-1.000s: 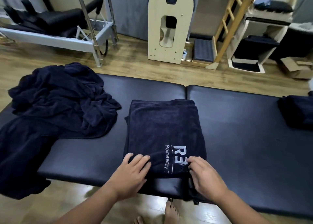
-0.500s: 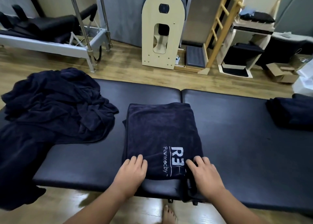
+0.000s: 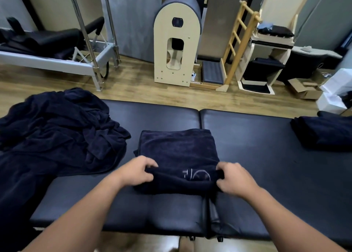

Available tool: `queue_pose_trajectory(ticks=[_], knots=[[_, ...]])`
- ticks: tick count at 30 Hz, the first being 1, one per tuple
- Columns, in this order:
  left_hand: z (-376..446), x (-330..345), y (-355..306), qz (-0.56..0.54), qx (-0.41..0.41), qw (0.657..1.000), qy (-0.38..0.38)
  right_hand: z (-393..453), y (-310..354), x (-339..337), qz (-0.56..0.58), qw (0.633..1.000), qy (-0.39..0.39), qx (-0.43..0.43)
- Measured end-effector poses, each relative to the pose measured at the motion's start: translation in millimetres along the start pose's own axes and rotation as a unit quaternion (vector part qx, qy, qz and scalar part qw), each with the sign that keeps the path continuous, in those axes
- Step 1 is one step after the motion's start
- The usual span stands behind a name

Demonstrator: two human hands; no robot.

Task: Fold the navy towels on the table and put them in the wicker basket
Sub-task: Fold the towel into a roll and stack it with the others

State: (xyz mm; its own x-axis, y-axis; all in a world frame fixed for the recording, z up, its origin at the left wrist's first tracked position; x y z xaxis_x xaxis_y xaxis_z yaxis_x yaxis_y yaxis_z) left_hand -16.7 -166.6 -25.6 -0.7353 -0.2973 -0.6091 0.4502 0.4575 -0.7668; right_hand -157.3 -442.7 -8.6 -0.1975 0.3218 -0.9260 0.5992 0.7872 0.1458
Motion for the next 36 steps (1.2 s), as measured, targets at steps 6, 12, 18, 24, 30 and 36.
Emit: queue_pose_trajectory(ticks=[6,12,18,24,30,36], knots=[[46.6,-73.9,33.6,-0.037,-0.044,0.97,-0.238,75.9,17.8,-46.4,0.178,0.982,-0.055,0.038],[93.4,-98.6,53.1,0.078,-0.108,0.94,-0.314,153.5,40.9,-51.4,0.214,0.974,-0.038,0.063],[119.0,-47.7,6.6,0.374,0.13,0.91,-0.122,229.0,41.8,-18.9,0.215,0.972,-0.014,0.099],[108.0,-6.7,54.5,0.378,-0.026,0.922,0.073,245.7,28.4,-20.7,0.175,0.974,-0.109,0.097],[115.7,-9.8,57.5,0.382,-0.009,0.923,0.048,226.7,23.0,-14.6,0.134,0.99,-0.04,-0.021],[107.5,-11.9,58.2,0.368,-0.029,0.929,0.017,243.5,32.3,-15.1,0.067,0.992,-0.053,0.088]])
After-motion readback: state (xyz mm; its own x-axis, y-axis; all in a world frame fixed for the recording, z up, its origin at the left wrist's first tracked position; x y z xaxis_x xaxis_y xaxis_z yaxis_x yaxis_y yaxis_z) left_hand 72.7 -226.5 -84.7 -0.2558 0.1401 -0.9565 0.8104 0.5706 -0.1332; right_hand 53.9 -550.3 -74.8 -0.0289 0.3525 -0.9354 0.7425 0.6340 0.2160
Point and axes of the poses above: each hand's wrist, its own z-axis towards the middle knuckle, its own x-axis out of the palm, y = z × x, the point moved 8 cm from there along z, towards the middle knuckle, and after that the axes turned 15 degrees about x, right-handed, at the moved point
